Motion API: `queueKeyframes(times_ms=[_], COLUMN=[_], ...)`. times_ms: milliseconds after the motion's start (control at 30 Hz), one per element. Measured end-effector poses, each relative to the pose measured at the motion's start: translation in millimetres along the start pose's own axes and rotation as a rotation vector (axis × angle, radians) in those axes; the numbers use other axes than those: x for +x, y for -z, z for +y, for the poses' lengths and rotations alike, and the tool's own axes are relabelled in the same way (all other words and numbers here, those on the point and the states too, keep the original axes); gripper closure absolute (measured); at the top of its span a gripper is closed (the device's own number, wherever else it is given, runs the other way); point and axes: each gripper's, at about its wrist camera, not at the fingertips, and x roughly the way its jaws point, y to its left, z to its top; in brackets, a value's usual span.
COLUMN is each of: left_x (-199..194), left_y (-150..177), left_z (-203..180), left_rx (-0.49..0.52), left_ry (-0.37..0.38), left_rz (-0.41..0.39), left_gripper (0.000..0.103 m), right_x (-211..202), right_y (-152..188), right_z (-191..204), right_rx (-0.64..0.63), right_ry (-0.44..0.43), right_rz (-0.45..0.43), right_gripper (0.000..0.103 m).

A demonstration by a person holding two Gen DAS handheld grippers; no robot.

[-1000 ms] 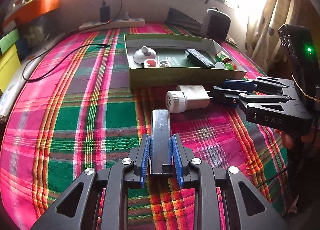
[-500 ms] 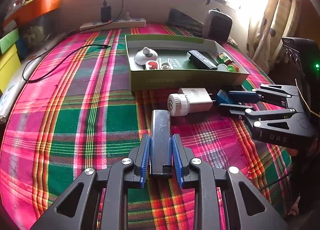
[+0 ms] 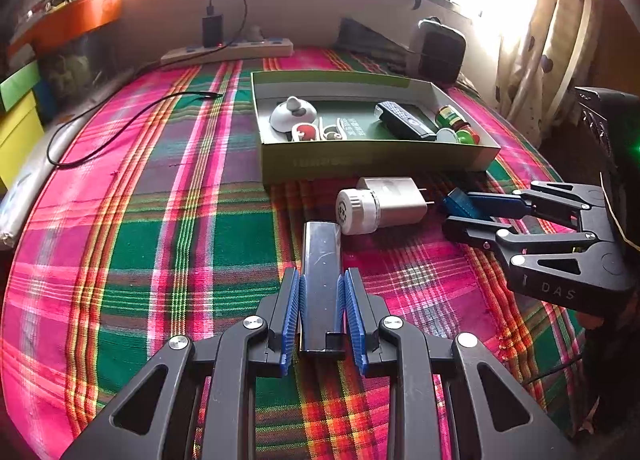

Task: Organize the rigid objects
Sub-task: 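Grasp blue USB drive with right gripper while left gripper holds silver-black stick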

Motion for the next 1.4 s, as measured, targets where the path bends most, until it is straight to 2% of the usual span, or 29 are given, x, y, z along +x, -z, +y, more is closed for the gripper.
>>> queueKeyframes(times_ms=[67, 133, 200, 1400], left_x=[0.0, 0.1, 0.1, -7.7], left_y=[-0.3, -0.1, 0.1, 0.2], left_z=[-0.5, -1.1, -1.6, -2.9], left_rx=[0.004, 0.004, 0.006, 0.0], left_ry=[-0.005, -0.008, -0.011, -0.021], left_rz=[-0.001, -0.001, -0.002, -0.02], left_gripper=[0.08, 0.08, 0.08, 0.081], right_x=[-0.9, -2.2, -3.3, -12.6], right_y=[1.4, 2.6, 3.8, 9.7], right_z=[0.5, -0.7, -1.3, -6.4], right_rx=[0.0, 0.01, 0.016, 0.064], right_ry=[0.003, 0.001, 0.002, 0.0], right_rz=[-0.005, -0.008, -0.012, -0.033], right_gripper=[0.07, 0.078, 0.079, 0.08])
